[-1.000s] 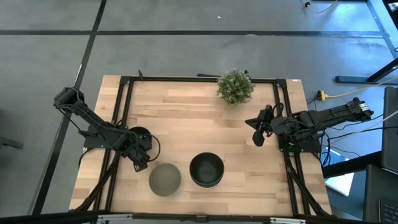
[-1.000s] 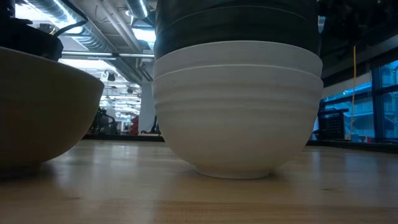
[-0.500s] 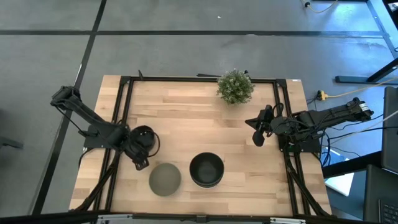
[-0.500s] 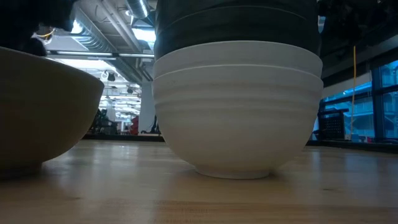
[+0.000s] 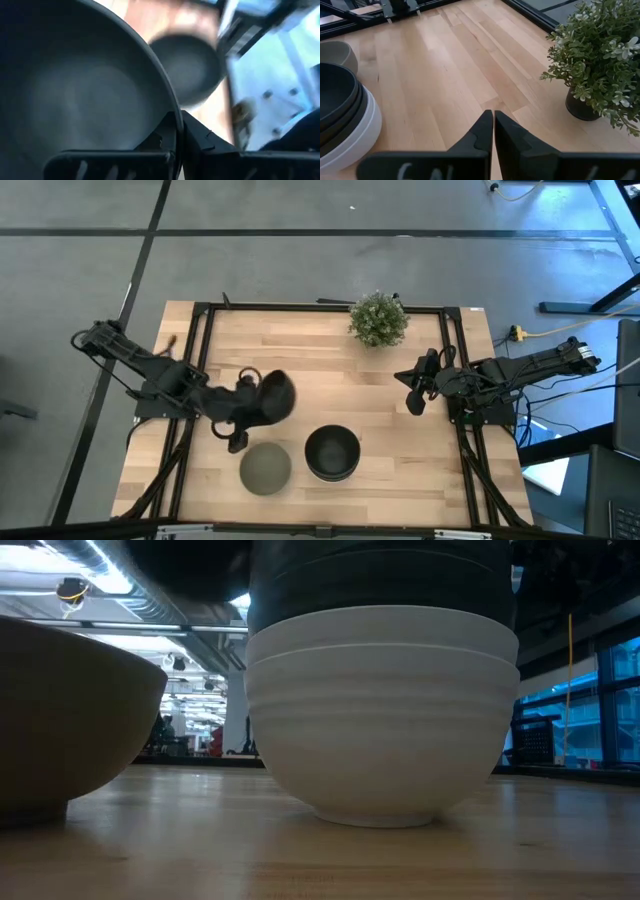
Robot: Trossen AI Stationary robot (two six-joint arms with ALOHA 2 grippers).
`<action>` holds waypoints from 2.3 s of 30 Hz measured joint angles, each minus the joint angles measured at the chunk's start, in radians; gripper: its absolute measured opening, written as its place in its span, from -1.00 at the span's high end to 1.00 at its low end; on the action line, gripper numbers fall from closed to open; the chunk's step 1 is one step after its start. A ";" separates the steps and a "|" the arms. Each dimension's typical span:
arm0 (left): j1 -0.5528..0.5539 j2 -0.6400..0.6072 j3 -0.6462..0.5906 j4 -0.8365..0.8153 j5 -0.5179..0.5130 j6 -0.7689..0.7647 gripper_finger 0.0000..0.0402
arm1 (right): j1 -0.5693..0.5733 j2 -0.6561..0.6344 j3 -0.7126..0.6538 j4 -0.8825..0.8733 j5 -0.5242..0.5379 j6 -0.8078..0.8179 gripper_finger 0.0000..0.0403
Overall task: Nest bowls inside each other
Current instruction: Stack the black bowl on top of the black bowl
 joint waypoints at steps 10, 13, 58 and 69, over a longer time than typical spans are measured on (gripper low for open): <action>0.063 0.152 0.136 0.098 0.119 0.232 1.00 | 0.000 0.000 0.000 0.000 0.000 -0.001 0.91; 0.078 0.234 0.191 0.082 0.176 0.277 1.00 | 0.000 0.000 0.000 0.000 -0.001 0.001 0.91; 0.050 0.860 0.738 -0.269 0.264 0.273 0.95 | 0.000 0.000 0.000 -0.031 -0.056 0.004 0.91; 0.055 0.851 0.737 -0.248 0.334 0.288 0.77 | 0.000 0.000 0.000 -0.040 -0.071 0.003 0.91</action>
